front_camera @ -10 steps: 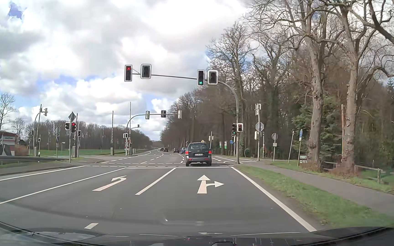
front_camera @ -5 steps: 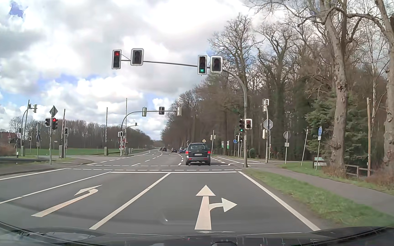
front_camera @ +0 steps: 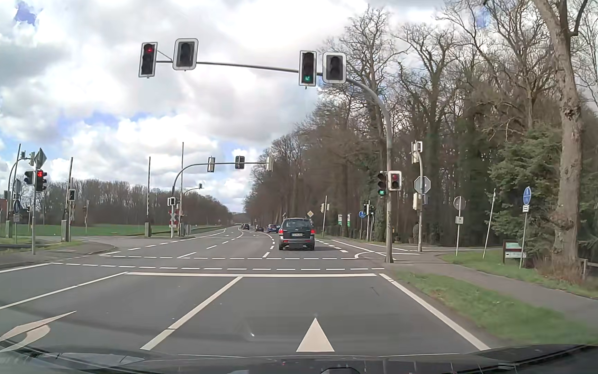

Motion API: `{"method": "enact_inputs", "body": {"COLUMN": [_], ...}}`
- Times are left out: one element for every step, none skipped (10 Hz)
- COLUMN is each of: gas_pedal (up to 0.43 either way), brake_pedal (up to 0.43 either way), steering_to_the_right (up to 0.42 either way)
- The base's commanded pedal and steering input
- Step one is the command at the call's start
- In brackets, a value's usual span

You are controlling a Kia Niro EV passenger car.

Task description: Follow the waypoints while adhering to traffic rules and regulations

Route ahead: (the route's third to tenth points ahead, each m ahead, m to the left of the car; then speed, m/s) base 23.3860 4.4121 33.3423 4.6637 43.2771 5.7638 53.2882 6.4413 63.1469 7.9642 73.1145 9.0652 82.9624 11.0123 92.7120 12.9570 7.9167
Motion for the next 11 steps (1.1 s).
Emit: {"method": "enact_inputs", "body": {"gas_pedal": [0.268,0.268,0.268,0.268,0.268,0.268,0.268,0.268,0.268,0.268,0.268], "brake_pedal": [0.0,0.0,0.0,0.0,0.0,0.0,0.0,0.0,0.0,0.0,0.0], "steering_to_the_right": [-0.001,-0.001,-0.001,-0.001,-0.001,-0.001,-0.001,-0.001,-0.002,-0.002,-0.003]}}
